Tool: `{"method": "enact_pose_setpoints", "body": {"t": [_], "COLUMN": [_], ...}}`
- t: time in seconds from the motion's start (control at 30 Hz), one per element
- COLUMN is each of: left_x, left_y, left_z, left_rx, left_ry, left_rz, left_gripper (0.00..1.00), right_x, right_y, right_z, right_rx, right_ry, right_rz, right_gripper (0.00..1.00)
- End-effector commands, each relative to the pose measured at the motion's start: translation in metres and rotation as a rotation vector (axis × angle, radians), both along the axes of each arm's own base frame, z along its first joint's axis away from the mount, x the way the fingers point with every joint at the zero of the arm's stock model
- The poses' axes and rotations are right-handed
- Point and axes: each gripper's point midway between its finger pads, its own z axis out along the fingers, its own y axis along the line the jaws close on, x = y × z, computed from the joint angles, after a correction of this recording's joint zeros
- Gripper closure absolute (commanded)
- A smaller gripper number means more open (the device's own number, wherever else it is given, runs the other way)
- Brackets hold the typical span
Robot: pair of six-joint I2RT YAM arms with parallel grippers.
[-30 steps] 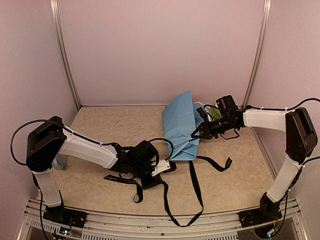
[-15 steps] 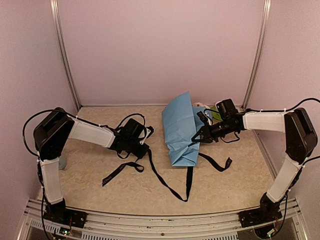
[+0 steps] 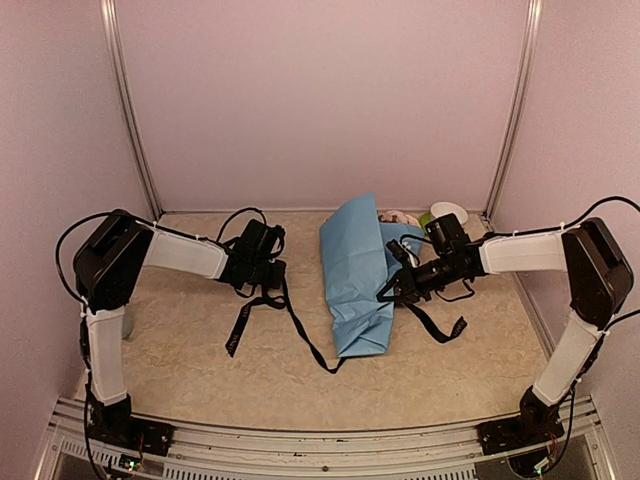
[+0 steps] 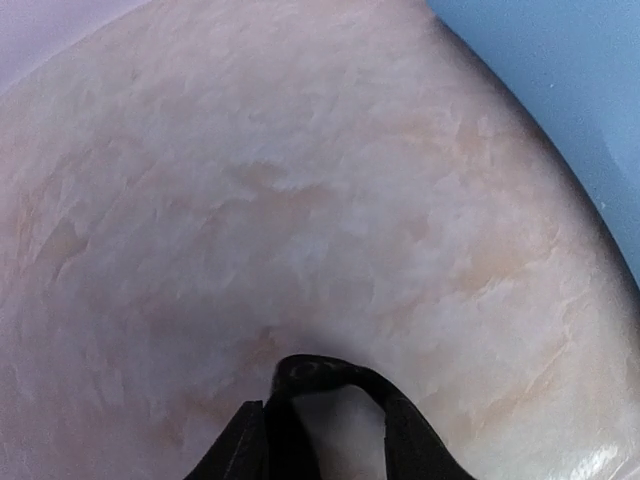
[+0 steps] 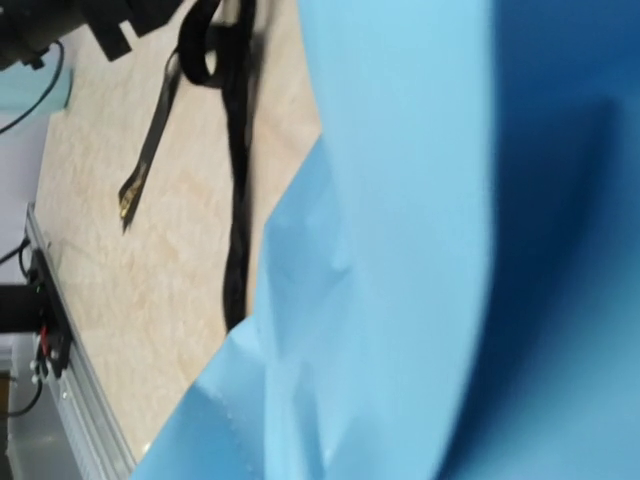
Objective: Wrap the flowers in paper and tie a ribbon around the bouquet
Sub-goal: Move the ribbon to the center of the board, then place the folded bouquet on the ribbon.
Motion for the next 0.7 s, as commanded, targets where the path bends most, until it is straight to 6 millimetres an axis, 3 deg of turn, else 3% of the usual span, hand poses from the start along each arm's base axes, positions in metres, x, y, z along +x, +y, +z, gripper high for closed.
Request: {"method": "enact_pose_setpoints", "body": {"t": [0.0, 0.1, 0.23, 0.33, 0.43, 0.57, 0.67], "left_x": [-0.011, -0.028, -0.051, -0.074, -0.102, -0.131, -0.144], "left_y": [0.018, 0.016, 0.024, 0.034, 0.059, 0.090, 0.095], "left_z": [0.055, 0.098, 0.109, 0.093, 0.063, 0.042, 0.020], "left_rx": [-0.089, -0.153, -0.147, -0.156, -0.199, -0.286, -0.291], "left_ry": [-0.139, -0.238, -0.186, -0.095, 0.015, 0.057, 0.122], "left_rz": [0.073, 0.021, 0.043, 0.070, 0.171, 0.312, 0.315], "left_gripper": [0.51, 0.36, 0.35, 0.38, 0.39, 0.35, 0.33], "right_x": [-0.016, -0.024, -0.032, -0.038, -0.042, -0.045, -0.045], "right_y": [0.019, 0.027, 0.028, 0.026, 0.022, 0.021, 0.022], "right_z": [0.002, -0.005, -0.013, -0.021, -0.032, -0.040, -0.041], "right_rx": [0.044, 0.045, 0.054, 0.050, 0.031, 0.025, 0.031], "right_ry": [-0.003, 0.011, 0.020, 0.035, 0.057, 0.071, 0.075], "right_rz": [0.071, 0.102, 0.114, 0.119, 0.113, 0.114, 0.118], "right_gripper": [1.00, 1.00, 1.00, 1.00, 1.00, 1.00, 1.00]}}
